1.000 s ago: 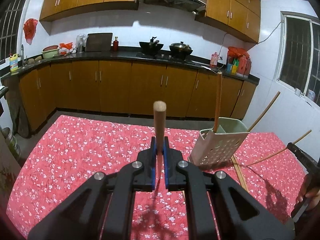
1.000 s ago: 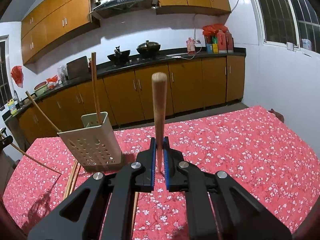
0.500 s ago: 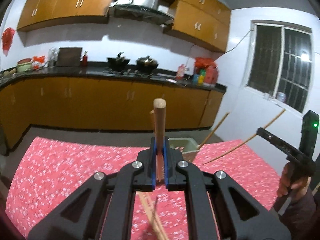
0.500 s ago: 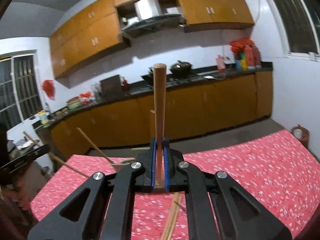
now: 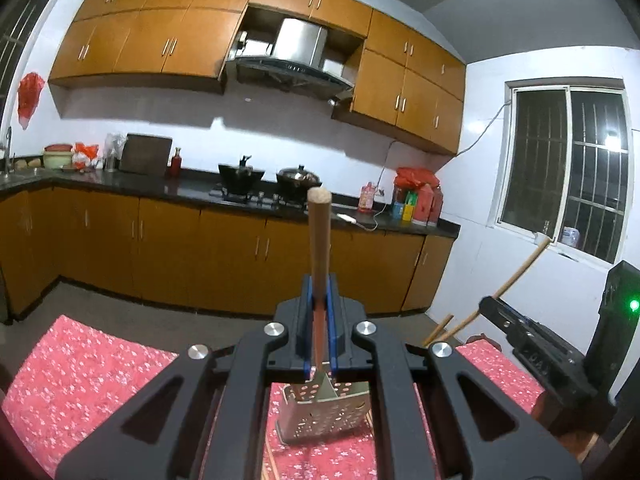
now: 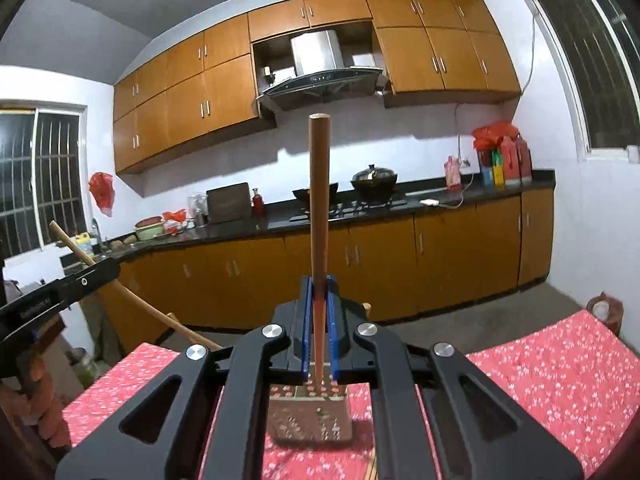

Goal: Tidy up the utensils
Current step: 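Lift both chopsticks and insert them upright into the utensil holder, then open the right gripper while the left gripper opens, leaving chopsticks in holder, then grasp a chopstick with the right gripper while the left gripper grasps another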

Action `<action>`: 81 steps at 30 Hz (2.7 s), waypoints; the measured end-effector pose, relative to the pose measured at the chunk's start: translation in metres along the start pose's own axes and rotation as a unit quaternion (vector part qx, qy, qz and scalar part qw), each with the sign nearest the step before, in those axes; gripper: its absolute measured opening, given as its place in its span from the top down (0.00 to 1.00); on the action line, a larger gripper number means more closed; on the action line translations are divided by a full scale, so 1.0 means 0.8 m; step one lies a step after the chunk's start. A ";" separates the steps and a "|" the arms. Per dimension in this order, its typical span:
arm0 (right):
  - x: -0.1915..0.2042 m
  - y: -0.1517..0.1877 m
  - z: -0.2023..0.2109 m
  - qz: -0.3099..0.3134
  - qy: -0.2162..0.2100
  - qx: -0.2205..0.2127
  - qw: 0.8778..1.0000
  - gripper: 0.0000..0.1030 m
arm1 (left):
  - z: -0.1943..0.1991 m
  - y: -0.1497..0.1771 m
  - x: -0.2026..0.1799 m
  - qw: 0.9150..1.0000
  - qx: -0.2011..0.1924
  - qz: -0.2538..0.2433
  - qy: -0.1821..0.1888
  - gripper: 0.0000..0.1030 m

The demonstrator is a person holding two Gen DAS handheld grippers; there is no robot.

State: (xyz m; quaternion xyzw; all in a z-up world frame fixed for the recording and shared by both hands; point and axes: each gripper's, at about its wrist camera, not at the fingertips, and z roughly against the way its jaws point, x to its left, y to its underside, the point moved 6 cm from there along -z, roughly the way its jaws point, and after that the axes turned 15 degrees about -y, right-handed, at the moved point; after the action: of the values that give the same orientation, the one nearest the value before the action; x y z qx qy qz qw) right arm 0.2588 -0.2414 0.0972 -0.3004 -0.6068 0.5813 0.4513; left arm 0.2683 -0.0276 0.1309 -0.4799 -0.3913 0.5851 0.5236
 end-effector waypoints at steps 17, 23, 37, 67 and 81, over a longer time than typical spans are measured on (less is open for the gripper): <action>-0.015 0.071 -0.072 -0.021 -0.005 0.101 0.995 0.93 | -0.085 0.072 0.003 0.997 0.074 -0.015 -0.007 0.93; -0.013 0.083 -0.076 -0.022 -0.002 0.117 0.993 0.92 | -0.098 0.087 0.004 0.996 0.092 -0.016 -0.006 0.93; -0.006 0.064 -0.057 -0.018 0.002 0.092 0.996 0.61 | -0.082 0.074 0.011 0.997 0.081 0.009 0.007 0.70; -0.073 0.313 -0.016 -0.146 0.057 0.325 0.933 0.83 | -0.068 0.299 0.116 0.956 0.281 -0.024 -0.082 0.59; -0.085 0.320 -0.010 -0.096 0.104 0.338 0.930 0.93 | -0.066 0.334 0.084 0.948 0.313 -0.033 -0.053 0.67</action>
State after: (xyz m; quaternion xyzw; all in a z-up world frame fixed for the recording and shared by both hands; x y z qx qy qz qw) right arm 0.2529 -0.2614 -0.1673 -0.1290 -0.3495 0.6714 0.6406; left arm 0.2567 -0.0024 -0.1485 -0.2466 -0.2311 0.6850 0.6454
